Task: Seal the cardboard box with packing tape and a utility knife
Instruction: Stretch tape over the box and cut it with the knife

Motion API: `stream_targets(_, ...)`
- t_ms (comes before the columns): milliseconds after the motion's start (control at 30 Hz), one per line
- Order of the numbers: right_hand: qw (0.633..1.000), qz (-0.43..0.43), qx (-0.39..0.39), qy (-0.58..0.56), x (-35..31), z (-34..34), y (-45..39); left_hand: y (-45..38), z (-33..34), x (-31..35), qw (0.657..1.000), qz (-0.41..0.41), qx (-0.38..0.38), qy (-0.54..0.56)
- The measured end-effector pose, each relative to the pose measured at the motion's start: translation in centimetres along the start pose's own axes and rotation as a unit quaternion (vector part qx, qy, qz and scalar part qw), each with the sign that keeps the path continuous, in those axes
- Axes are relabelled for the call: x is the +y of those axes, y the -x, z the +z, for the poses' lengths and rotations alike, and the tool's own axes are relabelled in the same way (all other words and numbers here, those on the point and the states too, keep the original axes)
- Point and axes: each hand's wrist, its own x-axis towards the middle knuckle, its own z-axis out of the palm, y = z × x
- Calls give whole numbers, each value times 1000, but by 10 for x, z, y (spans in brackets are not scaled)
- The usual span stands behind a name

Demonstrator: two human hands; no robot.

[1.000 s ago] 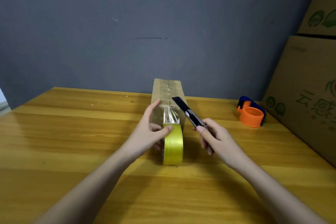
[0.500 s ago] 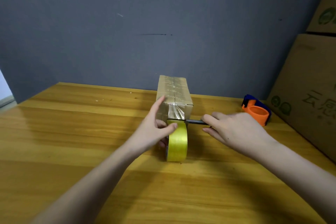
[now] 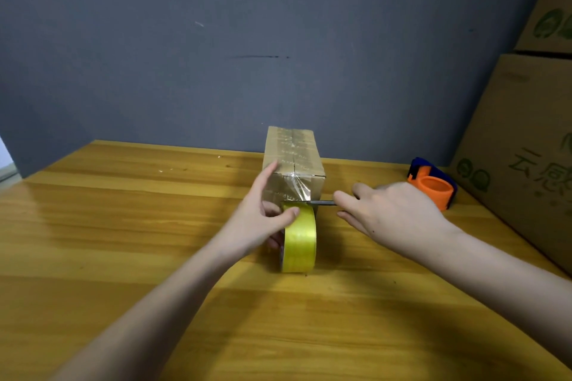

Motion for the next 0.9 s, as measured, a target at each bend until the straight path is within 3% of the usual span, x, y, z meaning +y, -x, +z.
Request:
stream_targets(267,997,34,-72,21,8,3,22,-1,-2,-1,1000,-9,-3,13)
stream_targets(467,995,57,-77,8,10,8,41,1,-1,-2,1000,11,11,13)
stream_targets(600,979,147,-137,-24,7,5,57,9,5,-6,998,50,26,-16)
stream_targets(667,953,221,-168,-123,7,3,65,14,12,-7,998,64,11,23)
stream_targets(767,851,343,-186,-353,4,9,79,19,31,-5,996,62,1,66)
stream_targets(833,777,400,-164,-458,3,18,87,19,47,1,998,65,2,24)
stream_targets(900,737,442,-144,-491,5,29,94,17,63,9,993,90,8,-73)
